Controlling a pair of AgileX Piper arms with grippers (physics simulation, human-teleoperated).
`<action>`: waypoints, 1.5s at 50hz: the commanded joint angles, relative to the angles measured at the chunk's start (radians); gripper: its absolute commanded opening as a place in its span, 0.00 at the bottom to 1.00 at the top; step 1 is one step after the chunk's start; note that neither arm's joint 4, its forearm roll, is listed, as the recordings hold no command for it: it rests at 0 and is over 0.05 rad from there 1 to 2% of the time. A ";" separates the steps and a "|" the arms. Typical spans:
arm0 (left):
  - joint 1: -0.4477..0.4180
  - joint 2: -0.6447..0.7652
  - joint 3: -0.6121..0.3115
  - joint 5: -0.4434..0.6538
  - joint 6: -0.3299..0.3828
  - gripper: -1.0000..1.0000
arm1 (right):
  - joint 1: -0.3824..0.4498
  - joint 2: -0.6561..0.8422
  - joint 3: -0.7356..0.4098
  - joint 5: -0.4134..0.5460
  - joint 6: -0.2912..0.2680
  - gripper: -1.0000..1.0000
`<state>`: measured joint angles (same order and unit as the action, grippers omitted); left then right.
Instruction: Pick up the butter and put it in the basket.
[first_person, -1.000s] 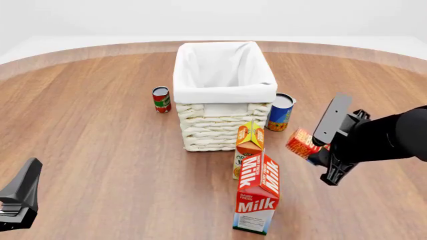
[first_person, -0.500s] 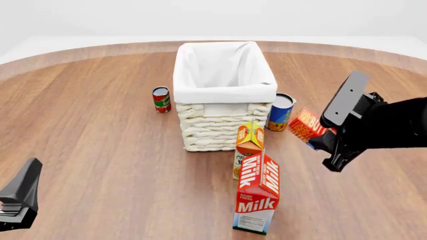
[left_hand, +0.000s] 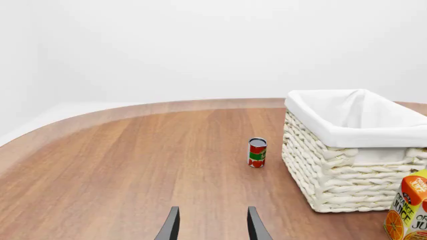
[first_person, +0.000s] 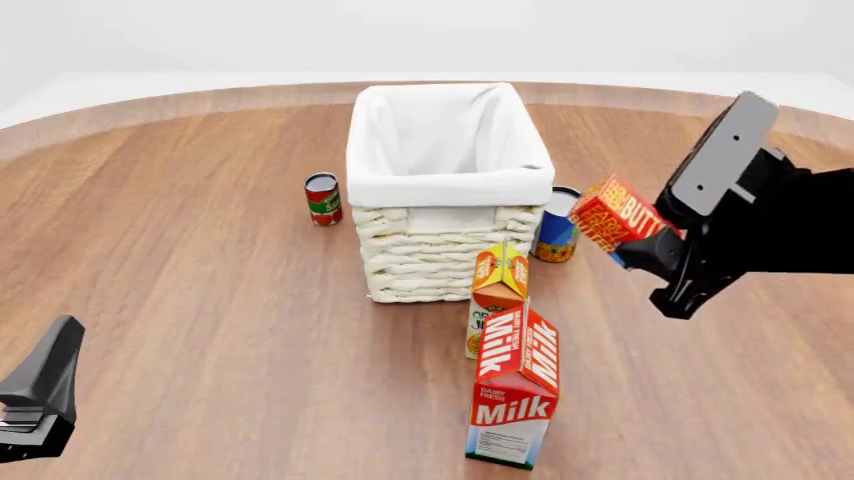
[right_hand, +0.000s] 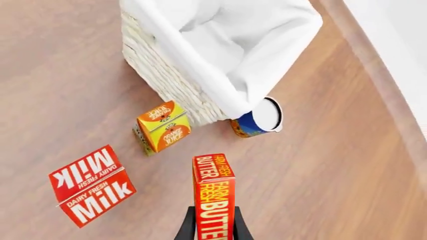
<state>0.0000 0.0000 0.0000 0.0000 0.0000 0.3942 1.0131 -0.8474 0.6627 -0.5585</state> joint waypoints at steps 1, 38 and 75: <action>0.000 0.000 0.000 0.000 0.000 1.00 | 0.016 -0.032 -0.065 0.019 0.033 0.00; 0.000 0.000 0.000 0.000 0.000 1.00 | 0.043 -0.101 -0.164 0.052 0.095 0.00; 0.000 0.000 0.000 0.000 0.000 1.00 | 0.148 -0.125 -0.261 0.043 0.226 0.00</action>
<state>0.0000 0.0000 0.0000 0.0000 0.0000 0.5167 0.9013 -1.0676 0.7037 -0.3820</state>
